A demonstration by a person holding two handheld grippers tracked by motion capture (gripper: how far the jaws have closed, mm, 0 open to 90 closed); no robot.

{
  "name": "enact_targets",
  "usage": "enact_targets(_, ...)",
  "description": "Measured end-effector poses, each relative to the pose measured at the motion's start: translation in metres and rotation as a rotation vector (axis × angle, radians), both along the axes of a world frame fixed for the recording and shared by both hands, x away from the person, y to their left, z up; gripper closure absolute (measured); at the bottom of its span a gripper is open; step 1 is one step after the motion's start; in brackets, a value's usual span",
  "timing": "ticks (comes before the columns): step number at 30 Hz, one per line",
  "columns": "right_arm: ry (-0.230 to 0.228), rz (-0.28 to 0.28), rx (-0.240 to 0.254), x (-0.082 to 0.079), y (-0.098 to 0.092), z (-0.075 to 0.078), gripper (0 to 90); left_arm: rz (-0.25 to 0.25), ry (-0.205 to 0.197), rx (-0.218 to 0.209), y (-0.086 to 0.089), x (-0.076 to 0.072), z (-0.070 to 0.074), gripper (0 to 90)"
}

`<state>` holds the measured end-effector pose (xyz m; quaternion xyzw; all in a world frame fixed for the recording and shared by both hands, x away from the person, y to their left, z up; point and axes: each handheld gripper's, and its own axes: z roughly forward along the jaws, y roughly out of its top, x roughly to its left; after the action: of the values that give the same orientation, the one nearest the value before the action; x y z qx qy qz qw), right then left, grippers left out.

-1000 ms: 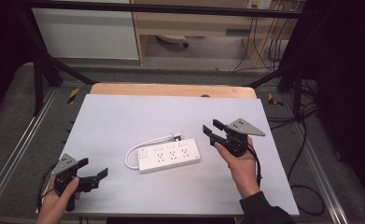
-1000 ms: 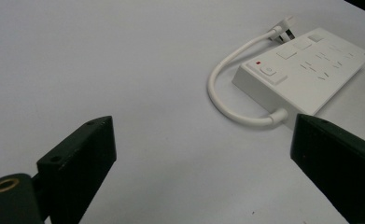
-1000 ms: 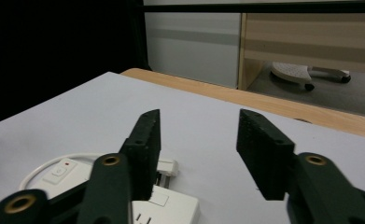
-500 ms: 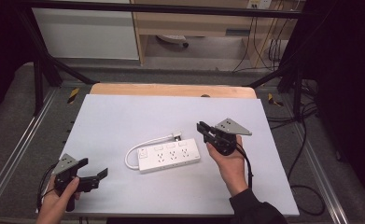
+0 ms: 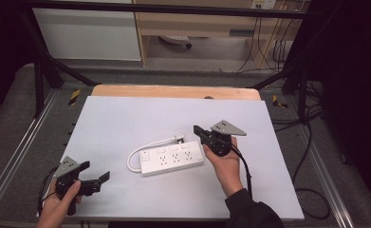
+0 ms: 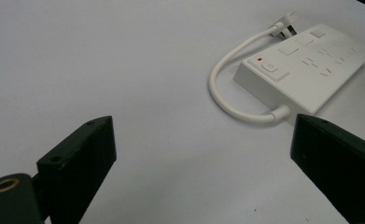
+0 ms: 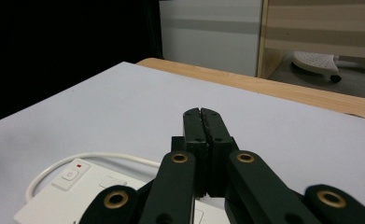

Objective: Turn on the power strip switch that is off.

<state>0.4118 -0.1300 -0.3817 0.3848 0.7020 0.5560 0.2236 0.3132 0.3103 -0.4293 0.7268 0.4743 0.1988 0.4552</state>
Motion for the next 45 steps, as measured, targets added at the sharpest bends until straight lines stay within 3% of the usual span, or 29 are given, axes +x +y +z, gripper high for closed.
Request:
enact_targets(20, 0.051, 0.016, -0.073, 0.005, 0.013, -0.020, 90.0, -0.005, 0.002, 0.003, 0.000, 0.000, 0.000, 7.1)
enact_targets(28, 0.076, 0.048, -0.075, 0.007, 0.019, -0.029, 90.0, -0.005, 0.006, 0.001, 0.000, 0.000, -0.001, 7.1)
enact_targets(45, 0.120, 0.038, -0.097, 0.007, 0.021, -0.043, 90.0, -0.008, 0.011, 0.011, -0.001, 0.001, -0.001, 7.1)
